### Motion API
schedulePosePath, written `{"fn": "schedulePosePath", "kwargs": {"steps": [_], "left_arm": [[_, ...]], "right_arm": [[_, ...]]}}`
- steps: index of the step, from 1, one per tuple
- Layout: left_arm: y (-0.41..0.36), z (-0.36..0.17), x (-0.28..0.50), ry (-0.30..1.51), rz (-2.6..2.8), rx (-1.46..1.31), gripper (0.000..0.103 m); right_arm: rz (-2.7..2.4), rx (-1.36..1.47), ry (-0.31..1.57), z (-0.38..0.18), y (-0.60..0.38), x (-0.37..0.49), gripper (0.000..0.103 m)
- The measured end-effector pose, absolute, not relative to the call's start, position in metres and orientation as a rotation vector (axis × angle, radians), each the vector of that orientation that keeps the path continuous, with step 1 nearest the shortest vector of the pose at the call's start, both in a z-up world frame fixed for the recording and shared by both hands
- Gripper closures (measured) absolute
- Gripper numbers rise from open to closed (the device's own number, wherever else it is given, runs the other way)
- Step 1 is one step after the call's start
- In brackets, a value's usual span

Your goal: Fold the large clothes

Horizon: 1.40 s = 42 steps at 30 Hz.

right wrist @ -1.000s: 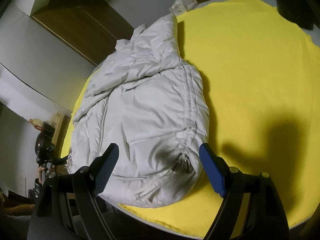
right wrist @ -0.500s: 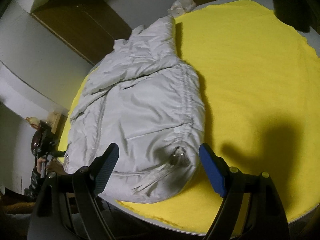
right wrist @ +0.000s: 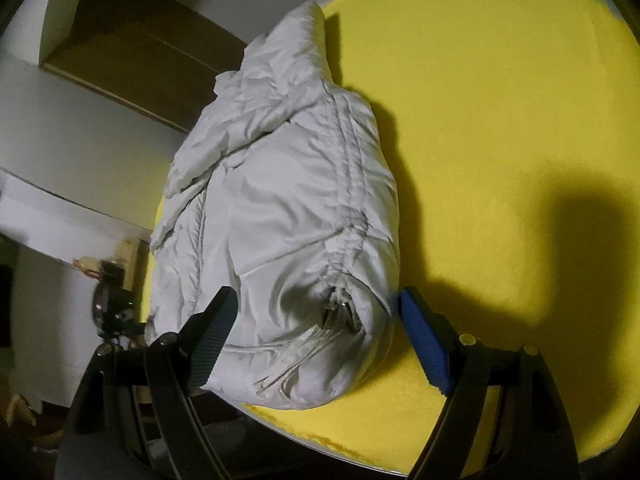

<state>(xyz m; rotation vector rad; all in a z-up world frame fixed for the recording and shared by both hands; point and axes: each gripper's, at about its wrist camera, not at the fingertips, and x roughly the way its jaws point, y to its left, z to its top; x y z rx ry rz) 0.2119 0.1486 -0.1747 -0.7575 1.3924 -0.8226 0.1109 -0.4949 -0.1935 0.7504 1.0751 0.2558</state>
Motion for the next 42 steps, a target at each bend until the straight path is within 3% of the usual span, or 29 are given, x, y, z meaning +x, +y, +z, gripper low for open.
{"fn": "schedulePosePath", "kwargs": {"steps": [8, 11, 13, 15, 18, 20, 21, 22, 24, 27, 42], "left_arm": [[0.151, -0.178, 0.210, 1.401, -0.792, -0.820, 0.004], [0.155, -0.181, 0.211, 1.405, -0.779, -0.842, 0.007], [0.155, -0.182, 0.211, 1.407, -0.777, -0.851, 0.008], [0.153, -0.185, 0.211, 1.424, -0.781, -0.861, 0.019], [0.148, -0.190, 0.209, 1.451, -0.793, -0.849, 0.034], [0.148, -0.193, 0.209, 1.456, -0.789, -0.854, 0.048], [0.148, -0.196, 0.209, 1.465, -0.782, -0.857, 0.066], [0.148, -0.199, 0.209, 1.479, -0.771, -0.852, 0.076], [0.148, -0.204, 0.207, 1.489, -0.754, -0.841, 0.086], [0.150, -0.203, 0.203, 1.479, -0.753, -0.845, 0.090], [0.161, -0.168, 0.193, 1.427, -0.764, -0.791, 0.090]], "right_arm": [[0.298, 0.844, 1.143, -0.213, -0.481, 0.125, 0.020], [0.270, 0.845, 1.155, -0.212, -0.482, 0.125, 0.025], [0.246, 0.862, 1.159, -0.213, -0.483, 0.124, 0.036], [0.223, 0.842, 1.174, -0.215, -0.481, 0.125, 0.058], [0.226, 0.839, 1.193, -0.219, -0.478, 0.127, 0.076], [0.229, 0.823, 1.190, -0.217, -0.477, 0.125, 0.084], [0.229, 0.821, 1.186, -0.217, -0.477, 0.125, 0.087], [0.227, 0.813, 1.181, -0.215, -0.476, 0.125, 0.089], [0.225, 0.803, 1.170, -0.212, -0.475, 0.122, 0.092], [0.220, 0.806, 1.153, -0.206, -0.474, 0.117, 0.093], [0.308, 0.802, 1.101, -0.168, -0.467, 0.085, 0.093]]}}
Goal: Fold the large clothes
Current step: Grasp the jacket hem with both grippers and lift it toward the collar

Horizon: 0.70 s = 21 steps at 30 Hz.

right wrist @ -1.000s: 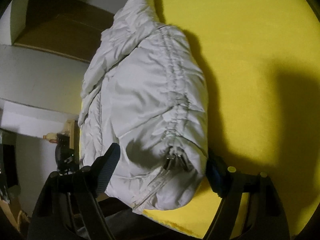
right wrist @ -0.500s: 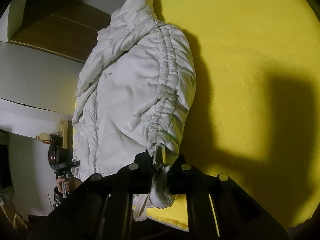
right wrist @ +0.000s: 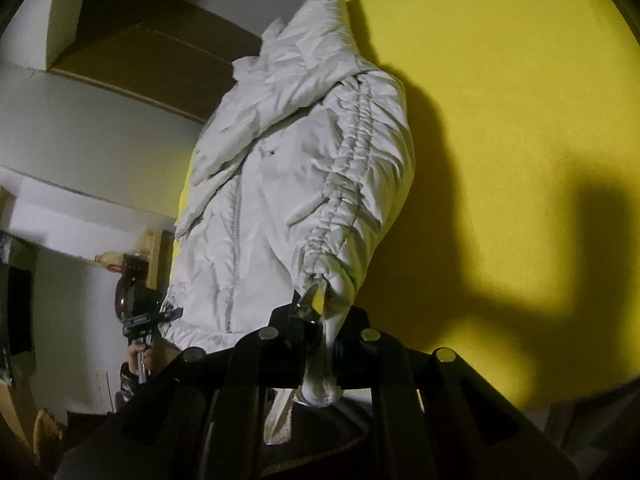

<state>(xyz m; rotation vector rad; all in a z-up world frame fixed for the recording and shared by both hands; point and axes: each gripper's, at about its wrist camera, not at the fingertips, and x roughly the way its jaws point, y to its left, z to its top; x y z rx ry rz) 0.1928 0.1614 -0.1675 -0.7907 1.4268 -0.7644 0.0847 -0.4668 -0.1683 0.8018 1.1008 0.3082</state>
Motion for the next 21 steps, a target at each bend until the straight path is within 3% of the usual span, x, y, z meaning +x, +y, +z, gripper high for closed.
{"fn": "schedulePosePath", "kwargs": {"steps": [11, 21], "left_arm": [[0.166, -0.127, 0.157, 1.365, -0.787, -0.810, 0.095], [0.152, -0.035, 0.230, 1.140, -0.798, -0.688, 0.098]], "right_arm": [[0.401, 0.794, 1.043, -0.118, -0.458, 0.031, 0.093], [0.414, 0.739, 0.929, -0.043, -0.476, 0.085, 0.094]]}}
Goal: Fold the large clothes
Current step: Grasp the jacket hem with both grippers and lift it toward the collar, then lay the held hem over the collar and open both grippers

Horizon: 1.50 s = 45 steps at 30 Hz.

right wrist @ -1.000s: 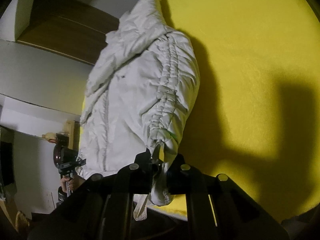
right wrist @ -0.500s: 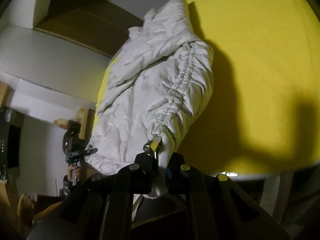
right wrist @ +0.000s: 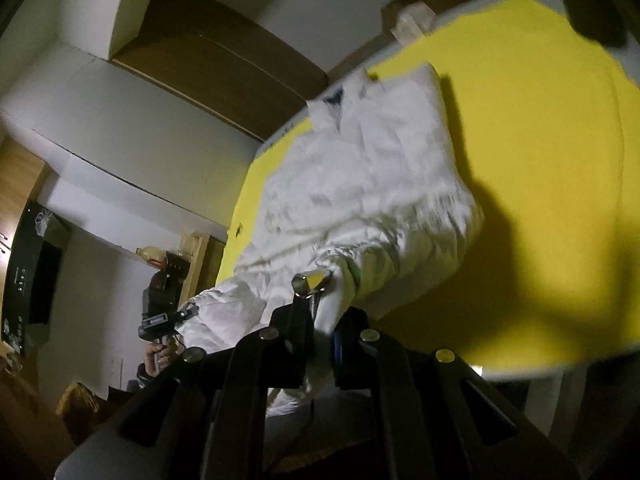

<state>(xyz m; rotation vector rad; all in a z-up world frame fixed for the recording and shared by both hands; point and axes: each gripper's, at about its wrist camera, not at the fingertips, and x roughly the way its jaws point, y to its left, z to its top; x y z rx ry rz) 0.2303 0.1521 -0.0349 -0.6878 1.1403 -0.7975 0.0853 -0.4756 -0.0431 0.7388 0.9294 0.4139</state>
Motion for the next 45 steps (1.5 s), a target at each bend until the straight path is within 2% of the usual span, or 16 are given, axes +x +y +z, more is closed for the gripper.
{"fn": "schedulePosePath", "kwargs": {"steps": [5, 9, 14, 24, 29, 30, 34, 35, 37, 39, 40, 41, 42, 45], "left_arm": [[0.151, 0.011, 0.278, 1.044, -0.804, -0.641, 0.098], [0.143, 0.021, 0.338, 1.042, -0.783, -0.641, 0.098], [0.129, -0.018, 0.430, 1.153, -0.685, -0.691, 0.098], [0.105, -0.108, 0.579, 1.296, -0.544, -0.766, 0.097], [0.103, -0.146, 0.616, 1.383, -0.507, -0.839, 0.095], [0.102, -0.151, 0.621, 1.384, -0.509, -0.841, 0.095], [0.100, -0.150, 0.636, 1.344, -0.523, -0.796, 0.094], [0.100, -0.149, 0.639, 1.324, -0.528, -0.790, 0.093], [0.096, -0.147, 0.645, 1.292, -0.549, -0.768, 0.092], [0.092, -0.146, 0.647, 1.273, -0.553, -0.768, 0.091], [0.090, -0.145, 0.646, 1.268, -0.551, -0.772, 0.090], [0.089, -0.144, 0.645, 1.266, -0.547, -0.777, 0.087], [0.088, -0.142, 0.643, 1.268, -0.543, -0.771, 0.087], [0.095, -0.131, 0.635, 1.276, -0.544, -0.741, 0.086]], "right_arm": [[0.423, 0.725, 0.881, -0.008, -0.489, 0.126, 0.094], [0.428, 0.757, 0.879, 0.004, -0.506, 0.174, 0.094], [0.387, 0.833, 0.968, -0.017, -0.523, 0.259, 0.094], [0.283, 0.999, 1.169, -0.112, -0.558, 0.421, 0.094], [0.214, 1.051, 1.280, -0.160, -0.573, 0.467, 0.093], [0.207, 1.066, 1.301, -0.171, -0.574, 0.476, 0.090], [0.220, 1.093, 1.262, -0.186, -0.576, 0.488, 0.086], [0.222, 1.088, 1.244, -0.187, -0.577, 0.489, 0.082], [0.216, 1.084, 1.215, -0.186, -0.578, 0.491, 0.069], [0.194, 1.097, 1.149, -0.180, -0.583, 0.490, 0.040], [0.174, 1.102, 1.109, -0.176, -0.585, 0.487, 0.032], [0.158, 1.100, 1.082, -0.173, -0.588, 0.487, 0.014], [0.148, 1.097, 1.065, -0.169, -0.588, 0.484, 0.003], [0.130, 1.087, 0.994, -0.153, -0.593, 0.472, 0.003]]}}
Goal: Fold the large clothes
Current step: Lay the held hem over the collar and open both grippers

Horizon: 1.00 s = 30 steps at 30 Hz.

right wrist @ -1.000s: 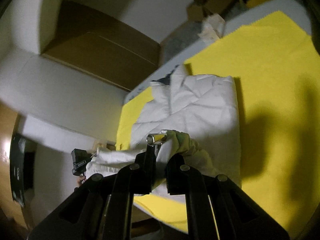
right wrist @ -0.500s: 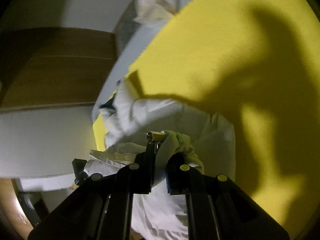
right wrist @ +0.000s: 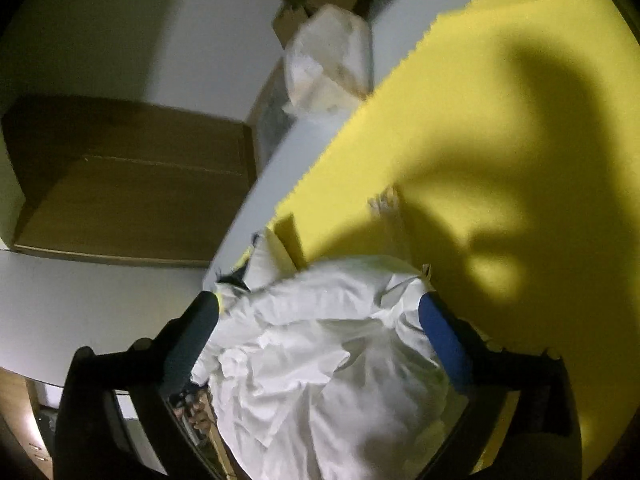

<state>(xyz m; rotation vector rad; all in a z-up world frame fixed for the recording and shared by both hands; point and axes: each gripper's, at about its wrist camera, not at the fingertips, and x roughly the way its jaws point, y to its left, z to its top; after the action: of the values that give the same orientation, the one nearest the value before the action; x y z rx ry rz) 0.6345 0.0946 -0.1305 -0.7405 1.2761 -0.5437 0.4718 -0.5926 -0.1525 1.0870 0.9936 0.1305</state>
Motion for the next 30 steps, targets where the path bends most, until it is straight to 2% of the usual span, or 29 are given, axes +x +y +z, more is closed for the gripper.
{"fn": "schedulePosePath", "kwargs": {"steps": [5, 8, 9, 10, 11, 12, 14, 17, 19, 22, 23, 26, 30], "left_arm": [[0.113, -0.089, 0.625, 1.246, -0.599, -0.712, 0.086], [0.111, -0.081, 0.630, 1.253, -0.623, -0.758, 0.084], [0.109, -0.083, 0.634, 1.263, -0.622, -0.770, 0.079], [0.108, -0.086, 0.638, 1.271, -0.623, -0.804, 0.065], [0.106, -0.093, 0.644, 1.279, -0.634, -0.882, 0.006], [0.106, -0.100, 0.648, 1.266, -0.621, -0.976, 0.001], [0.109, -0.104, 0.653, 1.221, -0.575, -1.033, 0.000], [0.106, -0.096, 0.654, 1.196, -0.535, -0.880, 0.000], [0.108, -0.085, 0.647, 1.163, -0.501, -0.789, 0.000], [0.105, -0.044, 0.612, 1.009, -0.467, -0.651, 0.000], [0.096, -0.024, 0.585, 0.904, -0.422, -0.557, 0.000], [0.053, 0.002, 0.529, 0.748, -0.300, -0.316, 0.000], [-0.026, -0.023, 0.492, 0.713, -0.266, -0.228, 0.000]], "right_arm": [[0.094, 0.901, 0.760, -0.078, -0.590, 0.430, 0.003], [0.162, 0.774, 0.726, -0.044, -0.556, 0.409, 0.003], [0.206, 0.726, 0.749, -0.039, -0.537, 0.406, 0.003], [0.259, 0.676, 0.789, -0.038, -0.513, 0.404, 0.002], [0.281, 0.660, 0.810, -0.040, -0.504, 0.401, 0.001], [0.311, 0.649, 0.838, -0.044, -0.489, 0.399, 0.000], [0.331, 0.633, 0.904, -0.058, -0.469, 0.396, 0.000], [0.292, 0.620, 0.977, -0.081, -0.457, 0.393, 0.000], [0.261, 0.595, 0.978, -0.088, -0.459, 0.390, 0.000], [0.197, 0.513, 0.935, -0.076, -0.459, 0.386, 0.000], [0.170, 0.486, 0.914, -0.070, -0.457, 0.386, 0.000], [0.069, 0.358, 0.826, -0.049, -0.442, 0.383, 0.000], [-0.030, 0.210, 0.781, -0.035, -0.390, 0.393, 0.000]]}}
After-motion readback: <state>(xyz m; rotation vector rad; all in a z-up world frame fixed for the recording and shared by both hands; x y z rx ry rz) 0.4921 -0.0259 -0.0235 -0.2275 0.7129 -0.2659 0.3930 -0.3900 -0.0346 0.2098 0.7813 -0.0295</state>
